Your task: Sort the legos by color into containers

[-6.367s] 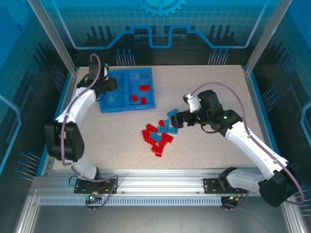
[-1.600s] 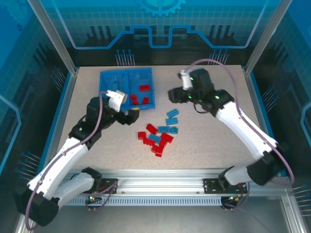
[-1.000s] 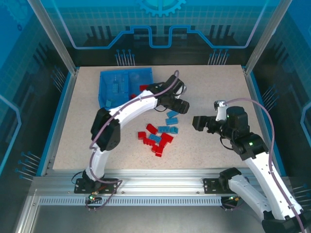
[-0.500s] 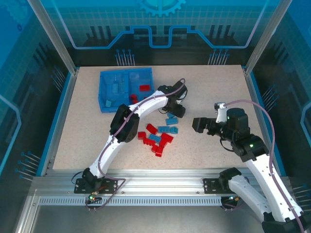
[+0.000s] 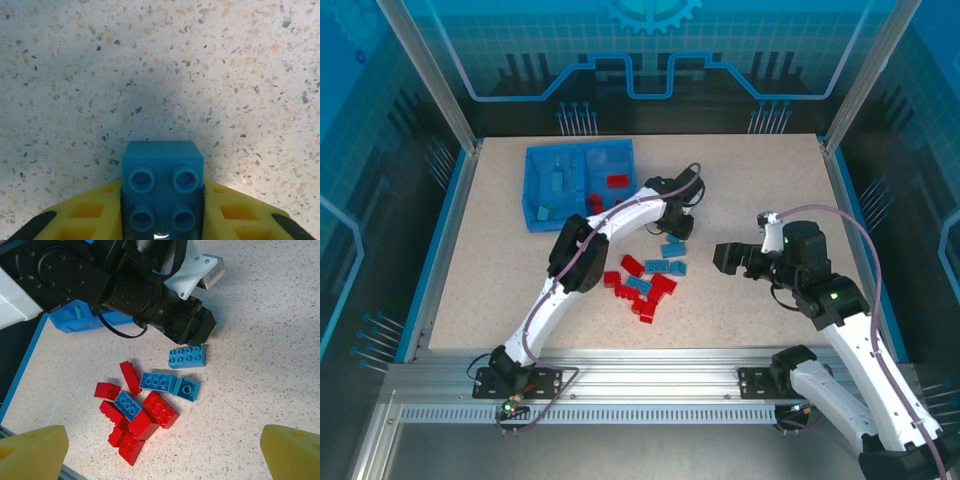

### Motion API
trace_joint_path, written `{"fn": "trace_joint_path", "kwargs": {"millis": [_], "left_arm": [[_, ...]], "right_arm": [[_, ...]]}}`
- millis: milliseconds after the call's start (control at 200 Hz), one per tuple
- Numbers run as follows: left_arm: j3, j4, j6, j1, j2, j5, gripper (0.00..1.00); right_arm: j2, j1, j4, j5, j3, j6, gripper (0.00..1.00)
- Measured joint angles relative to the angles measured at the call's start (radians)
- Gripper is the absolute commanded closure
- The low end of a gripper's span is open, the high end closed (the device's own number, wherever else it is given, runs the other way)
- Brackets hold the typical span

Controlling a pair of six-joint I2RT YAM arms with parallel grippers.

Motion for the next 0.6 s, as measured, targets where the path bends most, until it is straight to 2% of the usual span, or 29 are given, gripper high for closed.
{"fn": "trace_joint_path", "kwargs": {"millis": [110,375,495,600], "left_arm": [[-0.058,0.032,-0.001,0.000,-0.093,0.005,0.69],[-0.221,0.204,-0.024,0.015,-0.515,-0.037,0.70],[-0.346,0.286,-0.048,0.070,-0.674,-0.093,0.70],[-0.453,0.330,-0.079,0.156,-0.737,-0.129,0.70]], "right_arm": [[0.008,0.000,0.001,-0.003,0.001,0.006,0.00],[0.047,0.000,0.019,-0.011,0.010,0.014,0.00],[0.078,0.000,0.038,-0.023,0.019,0.015,0.00],[0.100,0.000,0.055,-0.030,0.021,0.015,0.00]]}}
